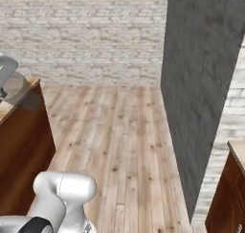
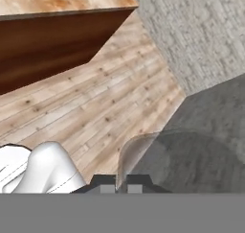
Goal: There is a bowl on the dining counter. Grab a lemon wedge from the fridge and place it in the bowl. Then get the liquor bottle and glass cup from the cabinet and place them next to the bowl.
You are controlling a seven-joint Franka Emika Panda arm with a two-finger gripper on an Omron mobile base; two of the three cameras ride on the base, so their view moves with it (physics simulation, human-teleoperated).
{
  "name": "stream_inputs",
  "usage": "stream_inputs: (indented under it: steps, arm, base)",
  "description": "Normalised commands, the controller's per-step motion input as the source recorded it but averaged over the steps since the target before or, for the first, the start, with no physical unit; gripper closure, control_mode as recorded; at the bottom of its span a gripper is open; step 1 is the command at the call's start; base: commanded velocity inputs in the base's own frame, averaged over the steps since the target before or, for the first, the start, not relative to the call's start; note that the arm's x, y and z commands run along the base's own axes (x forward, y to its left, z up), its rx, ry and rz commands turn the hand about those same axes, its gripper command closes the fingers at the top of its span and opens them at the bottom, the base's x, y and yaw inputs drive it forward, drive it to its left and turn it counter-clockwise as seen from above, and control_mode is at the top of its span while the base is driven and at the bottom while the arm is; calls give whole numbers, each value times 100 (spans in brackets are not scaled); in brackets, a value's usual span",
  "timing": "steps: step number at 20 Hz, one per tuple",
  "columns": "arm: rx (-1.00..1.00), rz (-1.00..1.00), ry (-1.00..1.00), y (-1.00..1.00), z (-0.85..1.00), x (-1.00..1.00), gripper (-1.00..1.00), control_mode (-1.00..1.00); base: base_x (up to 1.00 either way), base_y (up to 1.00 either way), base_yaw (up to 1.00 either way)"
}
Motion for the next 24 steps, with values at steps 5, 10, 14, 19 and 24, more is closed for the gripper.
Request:
stream_inputs:
  steps: [5, 10, 14, 19, 24]
  arm:
    - [0, 0, 0, 0, 0, 0, 100, 100]
    - [0, 0, 0, 0, 0, 0, 100, 100]
    - [0, 0, 0, 0, 0, 0, 100, 100]
    - [0, 0, 0, 0, 0, 0, 100, 100]
    - [0, 0, 0, 0, 0, 0, 100, 100]
  base:
    - [100, 0, 38]
    - [100, 0, 34]
    - [100, 0, 33]
    - [100, 0, 33]
    - [100, 0, 34]
